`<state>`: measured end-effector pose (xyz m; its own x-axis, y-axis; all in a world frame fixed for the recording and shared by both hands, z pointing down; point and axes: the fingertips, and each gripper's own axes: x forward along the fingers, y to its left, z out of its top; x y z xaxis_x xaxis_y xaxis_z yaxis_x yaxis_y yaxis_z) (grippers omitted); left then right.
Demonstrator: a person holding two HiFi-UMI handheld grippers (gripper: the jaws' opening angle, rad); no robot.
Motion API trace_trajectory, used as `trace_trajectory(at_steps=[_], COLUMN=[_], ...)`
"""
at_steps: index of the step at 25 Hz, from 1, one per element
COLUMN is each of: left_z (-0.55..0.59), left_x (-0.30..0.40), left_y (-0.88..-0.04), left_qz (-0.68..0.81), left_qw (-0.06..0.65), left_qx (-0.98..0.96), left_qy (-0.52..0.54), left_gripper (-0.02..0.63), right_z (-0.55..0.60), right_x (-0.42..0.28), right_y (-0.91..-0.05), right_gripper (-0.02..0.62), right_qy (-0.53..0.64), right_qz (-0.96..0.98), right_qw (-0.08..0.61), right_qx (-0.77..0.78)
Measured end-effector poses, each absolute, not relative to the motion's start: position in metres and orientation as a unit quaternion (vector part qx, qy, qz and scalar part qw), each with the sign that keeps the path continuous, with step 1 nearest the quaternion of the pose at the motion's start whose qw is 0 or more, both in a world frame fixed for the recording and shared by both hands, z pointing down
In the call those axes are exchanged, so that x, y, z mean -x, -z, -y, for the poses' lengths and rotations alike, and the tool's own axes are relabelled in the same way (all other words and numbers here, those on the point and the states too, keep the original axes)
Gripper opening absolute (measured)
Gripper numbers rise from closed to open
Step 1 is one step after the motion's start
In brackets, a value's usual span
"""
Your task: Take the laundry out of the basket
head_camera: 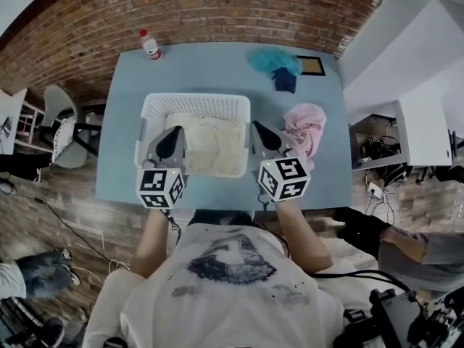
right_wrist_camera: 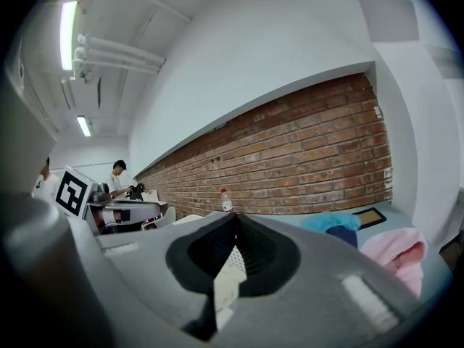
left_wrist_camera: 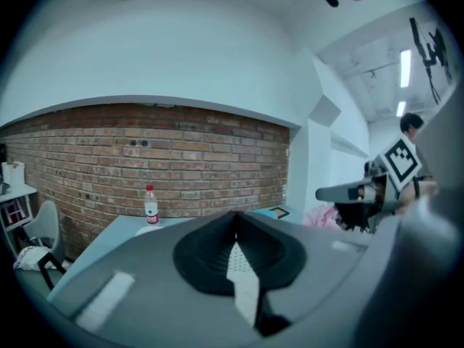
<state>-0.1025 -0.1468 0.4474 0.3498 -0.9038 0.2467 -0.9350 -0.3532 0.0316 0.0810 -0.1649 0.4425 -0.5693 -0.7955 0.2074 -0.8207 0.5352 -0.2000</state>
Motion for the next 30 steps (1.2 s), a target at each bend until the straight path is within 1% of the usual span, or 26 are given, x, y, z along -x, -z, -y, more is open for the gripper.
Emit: trace_trajectory(at_steps=[7, 15, 17, 19, 22, 24, 26, 28, 30], left_z=[0.17, 0.194, 0.198, 0.202, 0.21, 0.214, 0.217, 0.22, 0.223], left_x=[0.158, 0.199, 0.207, 0.214, 0.221, 0.227, 0.231, 0.234, 0.238], left_y=[-0.454, -0.467, -0.471, -0.474, -0.477, -0.479, -0.481, -0.482, -0.482], left_qz=[0.545, 0.501, 0.495, 0.489, 0.483, 0.48, 0.478, 0.476, 0.474], left_qw=[0.087, 0.096, 0.096, 0.097, 0.099, 0.1, 0.103, 0.106, 0.108], left_qx=[-0.829, -0.854, -0.858, -0.86, -0.864, -0.866, -0.867, -0.868, -0.869], left_qy=[-0.093, -0.096, -0.101, -0.105, -0.104, -0.1, -0.098, -0.095, -0.091], left_gripper=[-0.009, -0.009, -0.009, -0.009, -0.009, -0.009, -0.009, -0.009, -0.009], right_z=[0.184, 0.2, 0.202, 0.203, 0.207, 0.209, 0.21, 0.212, 0.213], right_x=[-0.025, 0.031, 0.042, 0.052, 0.064, 0.073, 0.083, 0.092, 0.101], right_y=[-0.448, -0.475, -0.482, -0.489, -0.498, -0.504, -0.51, -0.517, -0.525], right_gripper=[0.0, 0.003, 0.075, 0.078, 0.161, 0.235, 0.339, 0.405, 0.506], right_qy=[-0.145, -0.187, -0.198, -0.206, -0.214, -0.221, -0.232, -0.238, -0.244], right_qz=[0.866, 0.851, 0.847, 0.847, 0.848, 0.849, 0.852, 0.853, 0.854], right_qw=[0.063, 0.113, 0.125, 0.141, 0.168, 0.177, 0.185, 0.196, 0.21], right_qx=[-0.474, -0.478, -0.477, -0.47, -0.455, -0.445, -0.432, -0.421, -0.409])
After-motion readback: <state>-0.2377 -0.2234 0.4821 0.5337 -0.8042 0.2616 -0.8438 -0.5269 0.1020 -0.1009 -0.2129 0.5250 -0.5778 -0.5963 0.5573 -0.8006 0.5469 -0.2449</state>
